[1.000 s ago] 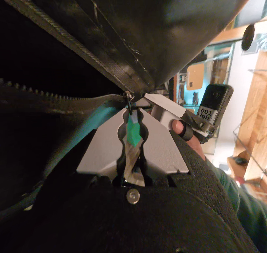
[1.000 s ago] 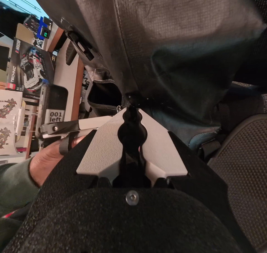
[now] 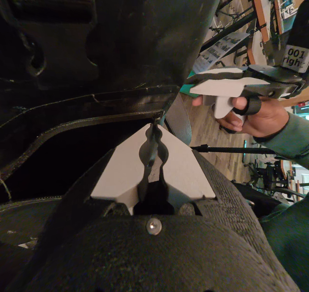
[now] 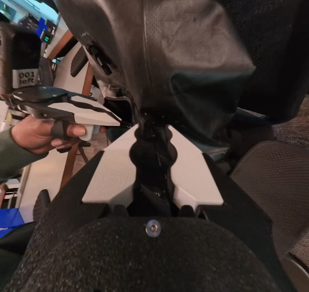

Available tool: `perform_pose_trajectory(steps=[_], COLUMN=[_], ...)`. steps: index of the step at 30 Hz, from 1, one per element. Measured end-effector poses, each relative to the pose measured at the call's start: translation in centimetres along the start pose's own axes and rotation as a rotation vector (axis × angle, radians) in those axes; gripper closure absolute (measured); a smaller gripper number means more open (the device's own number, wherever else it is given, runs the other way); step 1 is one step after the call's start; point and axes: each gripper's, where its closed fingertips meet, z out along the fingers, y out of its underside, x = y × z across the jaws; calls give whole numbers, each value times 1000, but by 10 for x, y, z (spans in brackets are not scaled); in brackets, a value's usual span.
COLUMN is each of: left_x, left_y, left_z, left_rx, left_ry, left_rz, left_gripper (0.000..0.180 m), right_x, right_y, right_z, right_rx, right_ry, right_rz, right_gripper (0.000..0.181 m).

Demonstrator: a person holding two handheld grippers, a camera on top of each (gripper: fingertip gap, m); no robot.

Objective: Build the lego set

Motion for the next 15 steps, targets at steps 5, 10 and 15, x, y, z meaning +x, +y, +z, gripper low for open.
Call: perform_pose_trajectory(steps=[5, 10, 15], left_x=[3, 8, -2], left_y=[3, 7, 5], left_z=[-1, -3, -10], left_rx=[21, 27, 39], left_ry=[-2, -2, -14], left_rz=[-5, 12, 6], left_gripper=[180, 180, 180], right_x=[-6, 5, -2], right_y=[-19, -24, -21], right_z=[6, 30, 36], right_rx=[-6, -53, -63], right_ry=[85, 297, 247], right_rz=[-9, -1, -83], right_gripper=[127, 142, 171])
